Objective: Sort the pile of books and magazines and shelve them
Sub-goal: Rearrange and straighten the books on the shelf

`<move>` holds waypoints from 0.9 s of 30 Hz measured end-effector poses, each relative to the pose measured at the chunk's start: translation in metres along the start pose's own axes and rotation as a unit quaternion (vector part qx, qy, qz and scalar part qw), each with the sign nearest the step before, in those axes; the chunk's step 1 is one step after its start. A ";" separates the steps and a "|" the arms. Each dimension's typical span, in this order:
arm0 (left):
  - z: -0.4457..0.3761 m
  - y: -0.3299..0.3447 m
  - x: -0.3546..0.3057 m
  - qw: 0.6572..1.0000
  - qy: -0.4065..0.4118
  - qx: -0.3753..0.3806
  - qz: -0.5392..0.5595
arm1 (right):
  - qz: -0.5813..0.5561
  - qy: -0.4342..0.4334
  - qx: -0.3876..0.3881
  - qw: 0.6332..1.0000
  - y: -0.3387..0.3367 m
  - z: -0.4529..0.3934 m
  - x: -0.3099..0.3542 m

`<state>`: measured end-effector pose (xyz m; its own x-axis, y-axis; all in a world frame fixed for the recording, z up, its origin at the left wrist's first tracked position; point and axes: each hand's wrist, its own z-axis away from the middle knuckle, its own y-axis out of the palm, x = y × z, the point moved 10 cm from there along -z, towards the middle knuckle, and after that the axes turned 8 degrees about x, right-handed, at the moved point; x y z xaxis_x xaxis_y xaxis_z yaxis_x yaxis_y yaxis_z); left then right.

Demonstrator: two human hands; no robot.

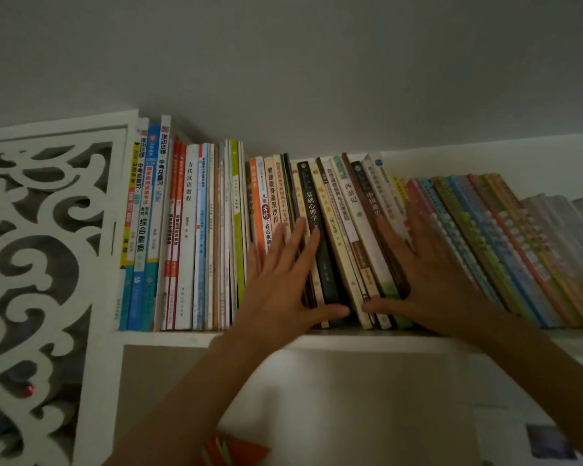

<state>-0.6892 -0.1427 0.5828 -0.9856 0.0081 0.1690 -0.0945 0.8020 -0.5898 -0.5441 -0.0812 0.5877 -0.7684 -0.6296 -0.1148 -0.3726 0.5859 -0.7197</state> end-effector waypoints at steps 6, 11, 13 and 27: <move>-0.008 0.014 0.009 0.997 -0.009 -0.032 -0.067 | 0.009 0.034 -0.014 0.999 0.000 -0.002 0.004; -0.010 0.015 0.011 0.998 0.017 -0.021 -0.058 | -0.001 0.079 -0.030 0.996 0.006 -0.006 0.010; -0.008 0.010 0.012 1.000 0.023 -0.006 -0.010 | 0.000 0.082 -0.009 0.997 0.008 -0.006 0.013; -0.016 0.012 0.000 0.998 0.036 -0.034 -0.049 | 0.070 -0.049 -0.004 0.996 0.001 -0.001 -0.013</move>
<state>-0.6884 -0.1234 0.5888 -0.9591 -0.0322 0.2812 -0.1785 0.8399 -0.5125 -0.5348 -0.0724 0.5892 -0.7591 -0.5875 -0.2804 -0.2697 0.6758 -0.6859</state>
